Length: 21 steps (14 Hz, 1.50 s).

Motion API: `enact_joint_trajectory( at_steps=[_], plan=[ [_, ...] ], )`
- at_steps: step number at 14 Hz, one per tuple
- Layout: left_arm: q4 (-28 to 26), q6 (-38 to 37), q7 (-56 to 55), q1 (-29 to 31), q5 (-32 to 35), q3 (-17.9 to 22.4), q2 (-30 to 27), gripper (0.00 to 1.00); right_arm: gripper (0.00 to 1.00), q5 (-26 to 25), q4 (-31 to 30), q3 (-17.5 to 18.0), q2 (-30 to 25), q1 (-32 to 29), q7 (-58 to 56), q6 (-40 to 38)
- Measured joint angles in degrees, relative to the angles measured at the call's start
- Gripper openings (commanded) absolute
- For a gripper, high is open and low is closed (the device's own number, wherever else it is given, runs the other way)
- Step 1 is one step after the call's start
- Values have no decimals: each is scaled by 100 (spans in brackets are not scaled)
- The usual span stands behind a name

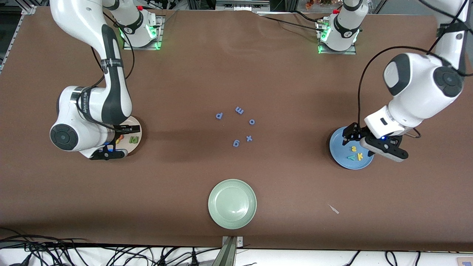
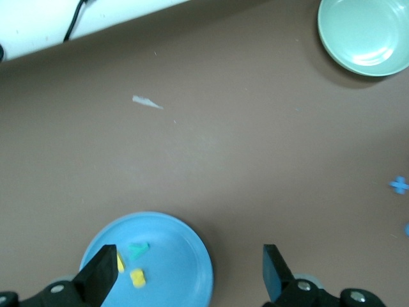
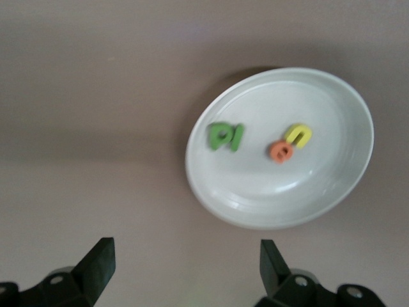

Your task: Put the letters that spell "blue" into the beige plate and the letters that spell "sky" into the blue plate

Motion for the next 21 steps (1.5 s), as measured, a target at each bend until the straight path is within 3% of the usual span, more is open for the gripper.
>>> enact_joint_trajectory(
  at_steps=[3,5,6,9,11,14,17,21],
  plan=[
    [732,-1458,-866,-7,440,-62,-175,100,100,-72,591,-4,-93,75,225,-764],
    [1291,-2531,-1167,-19,633,-123,-324,100,100,-433,737,117,-280,84,273,-844],
    [1567,-3051,-1229,-18,654,-110,-418,100,100,-718,749,401,-483,-46,403,-845],
    [2340,-4302,-1282,-7,730,88,-669,100,100,-1390,666,1866,-1289,-1126,852,-845],
    [2597,-4676,-1305,-5,735,322,-871,100,100,-1460,480,2418,-1779,-1801,825,-767],
    [2626,-4882,-1308,12,735,489,-1068,100,100,-1485,3,2925,-2505,-2552,762,-471],
    [2588,-4891,-1476,1,735,476,-1048,100,100,-1501,-206,3011,-3006,-2984,748,-474],
    [2487,-4919,-1694,3,735,487,-1013,100,100,-1506,-251,3059,-3284,-3337,712,-664]
  ],
)
